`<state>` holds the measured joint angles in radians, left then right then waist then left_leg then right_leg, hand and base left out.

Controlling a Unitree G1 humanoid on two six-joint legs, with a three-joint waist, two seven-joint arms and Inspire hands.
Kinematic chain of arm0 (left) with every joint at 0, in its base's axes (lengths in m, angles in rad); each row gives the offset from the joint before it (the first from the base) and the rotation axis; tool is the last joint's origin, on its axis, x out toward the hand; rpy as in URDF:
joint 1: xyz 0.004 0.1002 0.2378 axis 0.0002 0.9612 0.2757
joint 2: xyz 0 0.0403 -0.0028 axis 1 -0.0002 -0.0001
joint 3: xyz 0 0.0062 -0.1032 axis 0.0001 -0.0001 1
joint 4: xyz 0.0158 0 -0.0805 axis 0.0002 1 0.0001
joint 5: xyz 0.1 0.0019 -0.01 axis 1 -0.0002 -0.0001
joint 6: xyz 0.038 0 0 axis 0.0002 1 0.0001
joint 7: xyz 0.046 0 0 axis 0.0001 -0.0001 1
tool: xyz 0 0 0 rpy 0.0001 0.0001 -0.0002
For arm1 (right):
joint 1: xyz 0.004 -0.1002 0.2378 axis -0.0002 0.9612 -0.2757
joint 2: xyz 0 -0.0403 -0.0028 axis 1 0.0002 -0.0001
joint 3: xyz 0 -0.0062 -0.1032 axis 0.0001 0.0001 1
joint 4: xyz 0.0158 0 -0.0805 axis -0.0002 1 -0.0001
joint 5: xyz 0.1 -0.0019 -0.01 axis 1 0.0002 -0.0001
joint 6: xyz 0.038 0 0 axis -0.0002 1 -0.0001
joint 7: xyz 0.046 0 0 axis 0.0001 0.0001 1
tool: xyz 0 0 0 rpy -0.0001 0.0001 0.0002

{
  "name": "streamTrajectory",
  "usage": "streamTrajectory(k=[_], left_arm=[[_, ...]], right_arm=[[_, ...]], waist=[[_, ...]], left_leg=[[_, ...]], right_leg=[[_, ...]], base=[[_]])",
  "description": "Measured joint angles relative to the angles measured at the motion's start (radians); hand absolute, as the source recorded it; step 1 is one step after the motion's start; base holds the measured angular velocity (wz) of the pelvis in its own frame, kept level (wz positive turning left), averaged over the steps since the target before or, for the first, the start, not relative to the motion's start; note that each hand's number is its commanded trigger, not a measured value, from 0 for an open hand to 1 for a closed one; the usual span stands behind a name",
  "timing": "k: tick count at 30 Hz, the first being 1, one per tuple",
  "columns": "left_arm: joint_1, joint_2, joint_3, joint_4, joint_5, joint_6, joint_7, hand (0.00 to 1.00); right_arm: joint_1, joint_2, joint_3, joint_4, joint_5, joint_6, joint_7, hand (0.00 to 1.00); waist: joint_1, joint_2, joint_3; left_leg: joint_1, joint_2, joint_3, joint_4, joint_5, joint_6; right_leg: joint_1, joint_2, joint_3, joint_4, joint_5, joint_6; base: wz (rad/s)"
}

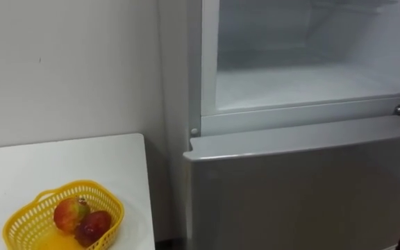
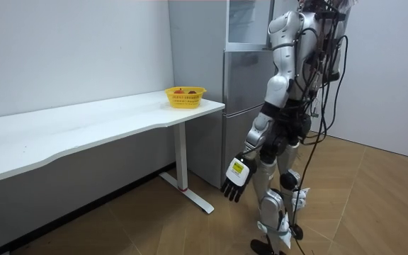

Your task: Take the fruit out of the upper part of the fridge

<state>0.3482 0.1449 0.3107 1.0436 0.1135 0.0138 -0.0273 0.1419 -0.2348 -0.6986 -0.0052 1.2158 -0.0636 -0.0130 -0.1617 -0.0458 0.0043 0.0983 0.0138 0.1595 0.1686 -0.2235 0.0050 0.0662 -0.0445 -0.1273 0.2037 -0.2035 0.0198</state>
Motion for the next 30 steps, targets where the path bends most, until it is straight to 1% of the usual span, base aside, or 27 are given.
streamTrajectory(k=[7, 13, 15, 20, 22, 30], left_arm=[[-0.001, 0.001, 0.000, -0.003, 0.000, -0.001, 0.018, 0.00], [-0.006, 0.004, 0.004, -0.010, -0.001, 0.002, 0.024, 0.00], [-0.006, 0.004, 0.004, -0.014, -0.001, 0.003, 0.025, 0.00], [-0.005, 0.005, 0.001, -0.015, -0.003, 0.010, 0.025, 0.00], [-0.007, 0.005, 0.001, -0.015, -0.003, 0.010, 0.023, 0.00], [-0.004, 0.017, 0.000, -0.038, -0.001, 0.011, 0.017, 0.00]], right_arm=[[0.003, 0.000, 0.002, 0.006, 0.005, -0.001, -0.040, 0.00], [0.002, 0.000, -0.005, 0.084, 0.008, -0.001, -0.061, 0.00], [0.006, 0.000, -0.008, 0.135, 0.017, -0.001, -0.066, 0.00], [0.021, 0.000, -0.008, 0.232, 0.044, -0.001, -0.115, 0.00], [0.026, 0.000, -0.008, 0.240, 0.047, -0.001, -0.126, 0.00], [0.025, 0.000, -0.033, 0.274, 0.148, -0.002, -0.169, 0.00]], waist=[[0.000, -0.006, -0.0019], [0.000, -0.007, -0.0047], [0.000, -0.005, -0.0065], [0.002, -0.001, -0.0068], [0.001, 0.000, -0.0072], [-0.007, -0.004, -0.0064]], left_leg=[[0.000, 0.000, 0.000, 0.001, 0.000, 0.000], [0.001, 0.001, 0.000, 0.001, 0.000, 0.000], [0.001, 0.002, 0.000, 0.001, 0.000, 0.000], [0.001, 0.005, 0.000, 0.000, 0.000, 0.000], [0.001, 0.005, 0.000, 0.000, 0.000, 0.000], [0.001, 0.004, 0.000, 0.000, 0.000, 0.000]], right_leg=[[0.002, 0.000, -0.001, -0.001, 0.000, -0.001], [0.003, 0.001, -0.002, 0.000, 0.001, -0.001], [0.003, 0.002, -0.001, 0.000, 0.001, -0.002], [0.002, 0.004, -0.001, 0.000, 0.002, -0.003], [0.002, 0.004, -0.001, 0.000, 0.002, -0.003], [0.004, 0.004, -0.001, -0.001, 0.002, -0.003]], base=[[0.00], [0.00], [0.00], [0.00], [0.00], [0.00]])
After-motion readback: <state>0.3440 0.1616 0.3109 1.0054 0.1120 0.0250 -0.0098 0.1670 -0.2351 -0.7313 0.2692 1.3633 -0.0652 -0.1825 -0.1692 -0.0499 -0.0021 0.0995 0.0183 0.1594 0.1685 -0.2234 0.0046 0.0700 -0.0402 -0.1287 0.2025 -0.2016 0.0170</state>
